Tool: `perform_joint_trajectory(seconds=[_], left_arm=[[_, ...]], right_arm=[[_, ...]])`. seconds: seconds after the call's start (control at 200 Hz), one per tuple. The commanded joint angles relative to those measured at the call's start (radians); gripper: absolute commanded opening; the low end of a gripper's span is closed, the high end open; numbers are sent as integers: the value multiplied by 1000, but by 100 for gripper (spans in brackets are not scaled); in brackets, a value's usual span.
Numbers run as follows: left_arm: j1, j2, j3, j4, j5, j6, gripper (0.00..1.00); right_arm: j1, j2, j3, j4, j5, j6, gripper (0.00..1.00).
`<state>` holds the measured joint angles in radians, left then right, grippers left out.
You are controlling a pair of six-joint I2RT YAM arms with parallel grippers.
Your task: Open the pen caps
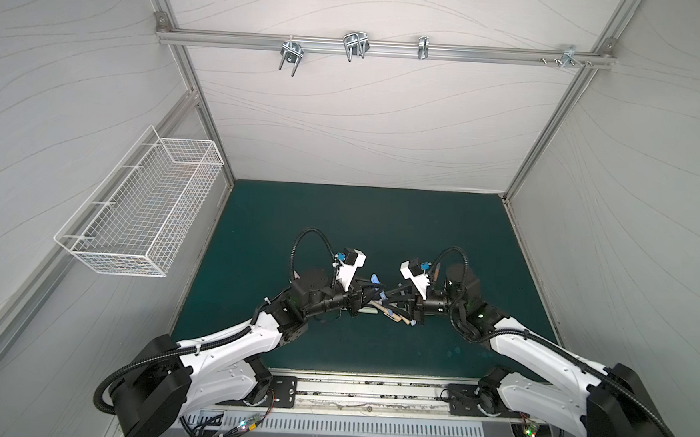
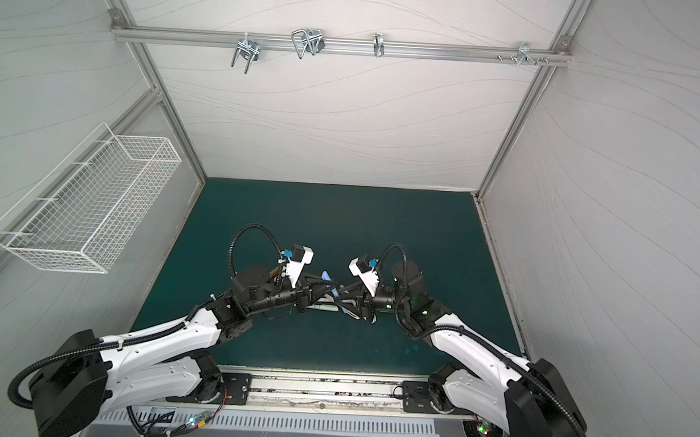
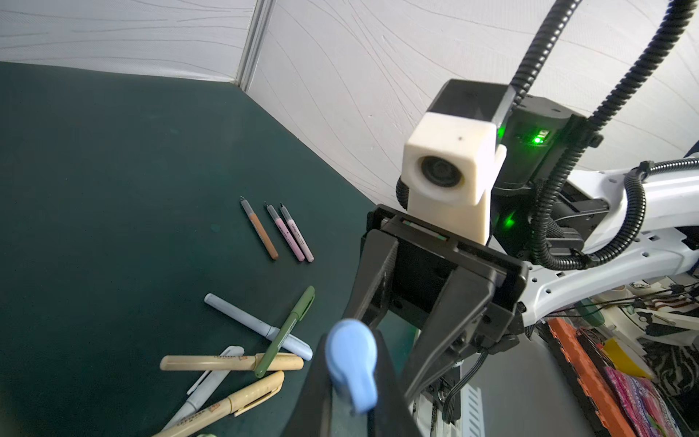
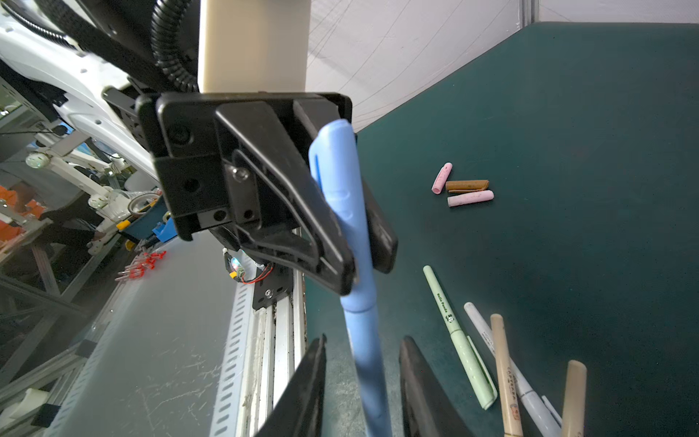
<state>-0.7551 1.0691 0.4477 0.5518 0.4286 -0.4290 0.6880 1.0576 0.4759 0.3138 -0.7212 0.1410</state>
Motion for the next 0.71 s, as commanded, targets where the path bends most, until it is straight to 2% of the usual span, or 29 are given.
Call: perform_joint_trajectory(seconds=[0.0, 0.145, 0.39, 0.67, 0.7], left_arm=[[2, 10, 28, 60, 32, -11, 0], [2, 5, 26, 60, 32, -13, 0], [1, -12, 19, 64, 30, -21, 0], [2, -32, 18, 38, 0, -7, 0], [1, -42, 15, 33, -8, -3, 0]], right_arm=[[15, 5, 30, -10, 17, -36, 31], [32, 6, 28, -7, 23, -56, 26], [47, 7, 28, -12, 42, -73, 23], [50, 7, 35, -26, 48, -81, 0], [51, 6, 34, -28, 53, -81, 0]])
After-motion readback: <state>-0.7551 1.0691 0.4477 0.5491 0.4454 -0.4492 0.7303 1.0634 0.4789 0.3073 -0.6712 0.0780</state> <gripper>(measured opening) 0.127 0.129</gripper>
